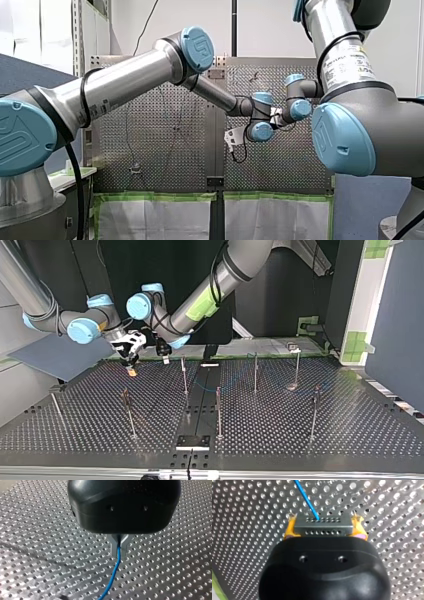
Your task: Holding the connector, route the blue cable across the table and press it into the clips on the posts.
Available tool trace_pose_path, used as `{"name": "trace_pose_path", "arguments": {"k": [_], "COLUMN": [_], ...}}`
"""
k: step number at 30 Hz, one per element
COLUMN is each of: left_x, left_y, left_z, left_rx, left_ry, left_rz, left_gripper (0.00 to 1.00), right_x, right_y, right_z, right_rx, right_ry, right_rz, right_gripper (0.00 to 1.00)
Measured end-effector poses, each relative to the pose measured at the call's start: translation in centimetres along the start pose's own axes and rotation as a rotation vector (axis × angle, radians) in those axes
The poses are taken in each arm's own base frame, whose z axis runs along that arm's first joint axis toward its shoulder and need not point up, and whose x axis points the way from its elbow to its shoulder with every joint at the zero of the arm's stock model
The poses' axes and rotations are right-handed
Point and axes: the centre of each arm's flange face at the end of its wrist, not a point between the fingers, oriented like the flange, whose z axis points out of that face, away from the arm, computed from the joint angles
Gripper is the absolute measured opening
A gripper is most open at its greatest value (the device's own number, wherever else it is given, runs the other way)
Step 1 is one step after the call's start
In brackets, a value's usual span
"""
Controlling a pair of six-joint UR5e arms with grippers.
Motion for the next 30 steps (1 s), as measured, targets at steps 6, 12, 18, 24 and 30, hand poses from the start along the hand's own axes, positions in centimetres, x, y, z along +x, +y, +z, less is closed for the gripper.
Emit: {"name": "trace_pose_path", "arguments": {"k": [6, 12, 18, 24, 30], "left_x": [-2.7, -5.7, -8.6, -10.8, -12.5], "left_y": [-0.7, -1.5, -2.2, -2.9, -3.6], "left_z": [-1.2, -2.6, -4.2, -5.0, -5.0], "left_rx": [-0.021, -0.046, -0.068, -0.065, -0.059], "left_ry": [-0.007, -0.023, -0.042, -0.061, -0.092], "left_rz": [0.026, 0.053, 0.050, 0.058, 0.061], "left_gripper": [0.00, 0.00, 0.00, 0.00, 0.00], "right_x": [2.6, 5.5, 8.2, 10.8, 13.4], "right_y": [-1.0, -2.1, -2.9, -3.7, -4.5], "right_z": [-1.0, -2.1, -3.4, -4.7, -6.2], "right_rx": [0.013, 0.045, 0.065, 0.073, 0.082], "right_ry": [0.033, 0.078, 0.119, 0.161, 0.205], "right_rz": [-0.014, -0.029, -0.044, -0.057, -0.057], "right_gripper": [0.00, 0.00, 0.00, 0.00, 0.00]}}
